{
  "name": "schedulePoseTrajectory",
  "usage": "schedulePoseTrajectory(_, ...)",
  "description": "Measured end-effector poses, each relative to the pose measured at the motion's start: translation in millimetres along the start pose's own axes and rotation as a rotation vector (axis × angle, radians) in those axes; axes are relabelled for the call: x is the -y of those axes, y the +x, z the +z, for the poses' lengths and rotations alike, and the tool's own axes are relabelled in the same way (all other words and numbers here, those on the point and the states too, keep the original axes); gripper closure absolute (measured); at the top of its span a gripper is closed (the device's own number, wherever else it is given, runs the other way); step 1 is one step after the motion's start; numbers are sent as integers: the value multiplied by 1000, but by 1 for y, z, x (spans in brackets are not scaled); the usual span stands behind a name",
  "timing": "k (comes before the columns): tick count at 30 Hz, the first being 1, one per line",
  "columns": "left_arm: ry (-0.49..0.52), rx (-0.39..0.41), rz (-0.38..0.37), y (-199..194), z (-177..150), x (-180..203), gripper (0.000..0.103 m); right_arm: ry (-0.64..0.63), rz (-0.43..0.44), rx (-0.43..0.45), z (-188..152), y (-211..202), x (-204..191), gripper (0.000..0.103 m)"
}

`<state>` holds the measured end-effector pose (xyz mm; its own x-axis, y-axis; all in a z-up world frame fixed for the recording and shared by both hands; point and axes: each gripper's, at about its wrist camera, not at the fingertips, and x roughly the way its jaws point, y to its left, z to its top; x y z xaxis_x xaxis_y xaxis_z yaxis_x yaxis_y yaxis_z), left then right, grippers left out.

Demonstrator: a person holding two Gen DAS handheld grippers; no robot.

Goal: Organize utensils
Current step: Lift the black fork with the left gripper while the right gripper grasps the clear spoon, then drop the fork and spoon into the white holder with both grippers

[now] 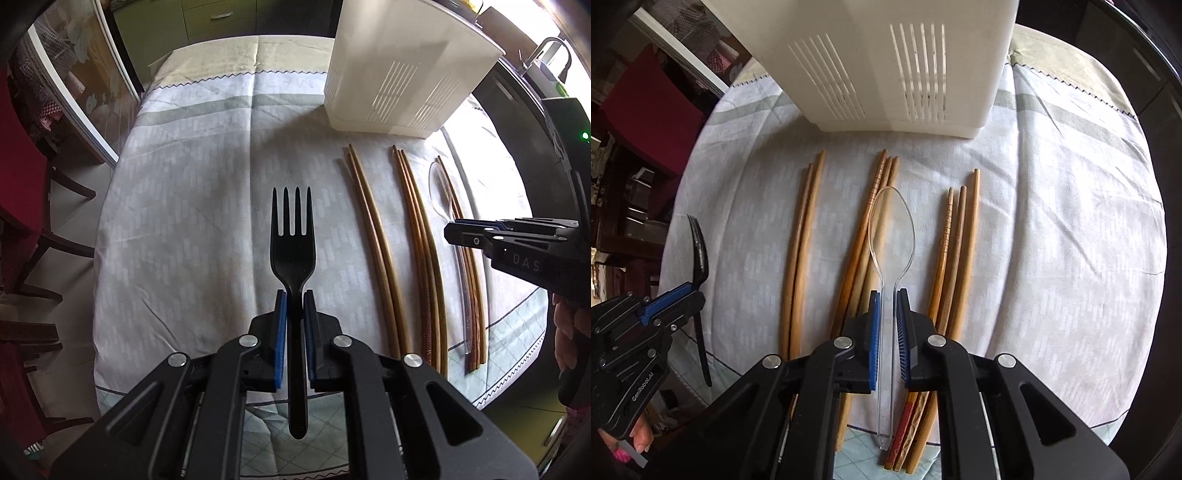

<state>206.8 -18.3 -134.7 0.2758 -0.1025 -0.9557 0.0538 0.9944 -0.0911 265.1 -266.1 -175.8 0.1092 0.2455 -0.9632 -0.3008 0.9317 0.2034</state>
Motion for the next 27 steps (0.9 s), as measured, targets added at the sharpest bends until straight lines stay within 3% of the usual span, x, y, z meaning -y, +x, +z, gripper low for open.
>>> schedulePoseTrajectory(8,27,156,-52,-53,16,12,94,-17,157,287,-30,-73,4,93)
schedulePoseTrajectory(16,60,444,-126,-128,59,38,94,-24,210,654,-47,-147,15,93)
schedulePoseTrajectory(23,75,801,-181,-162,115,61,94,-33,208,801,-52,-196,28,93)
schedulePoseTrajectory(27,47,921,-165,-147,143,66,94,-33,198,834,-52,-207,30,93)
